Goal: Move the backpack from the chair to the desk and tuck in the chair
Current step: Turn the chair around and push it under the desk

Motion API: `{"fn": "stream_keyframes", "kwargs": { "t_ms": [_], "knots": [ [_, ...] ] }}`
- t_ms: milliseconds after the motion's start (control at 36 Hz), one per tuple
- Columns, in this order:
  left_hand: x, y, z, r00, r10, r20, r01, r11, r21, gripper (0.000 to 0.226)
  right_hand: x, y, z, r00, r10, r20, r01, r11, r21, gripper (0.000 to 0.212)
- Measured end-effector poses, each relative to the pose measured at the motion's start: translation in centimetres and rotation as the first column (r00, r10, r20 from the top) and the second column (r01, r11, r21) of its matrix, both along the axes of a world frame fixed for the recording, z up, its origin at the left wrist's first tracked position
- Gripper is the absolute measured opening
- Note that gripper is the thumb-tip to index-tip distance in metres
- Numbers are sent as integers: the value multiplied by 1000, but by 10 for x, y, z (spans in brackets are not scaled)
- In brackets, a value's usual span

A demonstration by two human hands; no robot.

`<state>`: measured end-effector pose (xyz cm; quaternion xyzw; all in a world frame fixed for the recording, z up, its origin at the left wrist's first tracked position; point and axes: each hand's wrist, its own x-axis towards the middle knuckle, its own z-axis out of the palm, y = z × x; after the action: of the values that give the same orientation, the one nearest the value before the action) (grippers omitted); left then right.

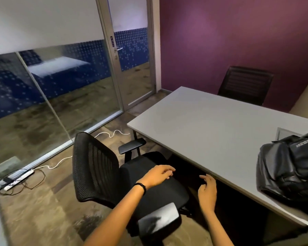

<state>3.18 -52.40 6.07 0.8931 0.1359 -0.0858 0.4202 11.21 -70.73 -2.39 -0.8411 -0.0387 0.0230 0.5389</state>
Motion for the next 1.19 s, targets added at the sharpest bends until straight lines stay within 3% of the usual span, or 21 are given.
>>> {"fn": "stream_keyframes", "kwargs": {
  "t_ms": [167, 333, 417, 500, 611, 722, 944, 1111, 1194],
  "knots": [
    [-78, 89, -7, 985, 170, 21, -171, 981, 88, 30, -76, 85, -3, 973, 227, 33, -226, 974, -23, 36],
    [-159, 163, -24, 945, 302, 128, -328, 852, 408, 27, -151, 172, -2, 900, 433, 57, -435, 900, 30, 40],
    [-195, 196, -35, 929, 347, 125, -368, 853, 369, 27, -184, 209, 4, 834, 550, 41, -551, 834, 28, 34],
    [-225, 216, -40, 953, 299, 59, -303, 909, 286, 32, -213, 242, 11, 759, 650, 35, -649, 760, -37, 28],
    [-240, 230, -40, 976, 216, 7, -211, 943, 256, 38, -236, 282, 17, 622, 781, -56, -772, 600, -212, 40],
    [-242, 238, -38, 971, 239, 11, -235, 944, 230, 39, -241, 306, 19, 580, 801, -146, -784, 501, -367, 59],
    [-242, 260, -56, 952, 300, 58, -306, 936, 173, 45, -233, 350, 24, 601, 758, -254, -754, 432, -495, 71],
    [-236, 295, -61, 962, 261, 81, -272, 946, 175, 61, -214, 388, 26, 609, 712, -348, -764, 410, -498, 82],
    [-224, 324, -62, 976, 208, 63, -216, 952, 217, 45, -196, 413, 30, 574, 674, -465, -811, 388, -438, 87]
  ]
}}
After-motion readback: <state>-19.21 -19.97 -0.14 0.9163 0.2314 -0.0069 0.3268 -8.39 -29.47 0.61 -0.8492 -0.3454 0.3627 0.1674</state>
